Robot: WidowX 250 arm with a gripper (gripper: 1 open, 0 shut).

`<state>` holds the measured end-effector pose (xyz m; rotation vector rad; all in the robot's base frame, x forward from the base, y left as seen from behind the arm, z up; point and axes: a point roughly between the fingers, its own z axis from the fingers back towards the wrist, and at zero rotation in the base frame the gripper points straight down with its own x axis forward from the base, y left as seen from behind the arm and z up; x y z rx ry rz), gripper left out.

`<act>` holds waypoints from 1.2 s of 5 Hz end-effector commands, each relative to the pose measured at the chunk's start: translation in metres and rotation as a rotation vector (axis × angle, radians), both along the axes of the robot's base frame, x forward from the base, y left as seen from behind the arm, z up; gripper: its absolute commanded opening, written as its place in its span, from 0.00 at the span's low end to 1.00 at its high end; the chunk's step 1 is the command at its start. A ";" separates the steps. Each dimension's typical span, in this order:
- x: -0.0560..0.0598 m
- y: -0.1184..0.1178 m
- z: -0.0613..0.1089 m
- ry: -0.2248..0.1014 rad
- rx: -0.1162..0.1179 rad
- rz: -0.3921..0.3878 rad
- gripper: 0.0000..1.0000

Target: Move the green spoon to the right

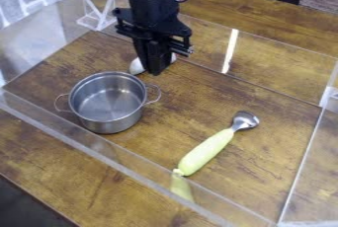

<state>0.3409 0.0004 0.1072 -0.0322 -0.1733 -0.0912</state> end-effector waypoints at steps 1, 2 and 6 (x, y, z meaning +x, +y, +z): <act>0.008 0.012 0.020 -0.050 -0.009 -0.010 1.00; 0.001 0.030 0.015 -0.035 -0.015 0.056 1.00; -0.019 0.035 0.022 -0.032 -0.018 0.088 1.00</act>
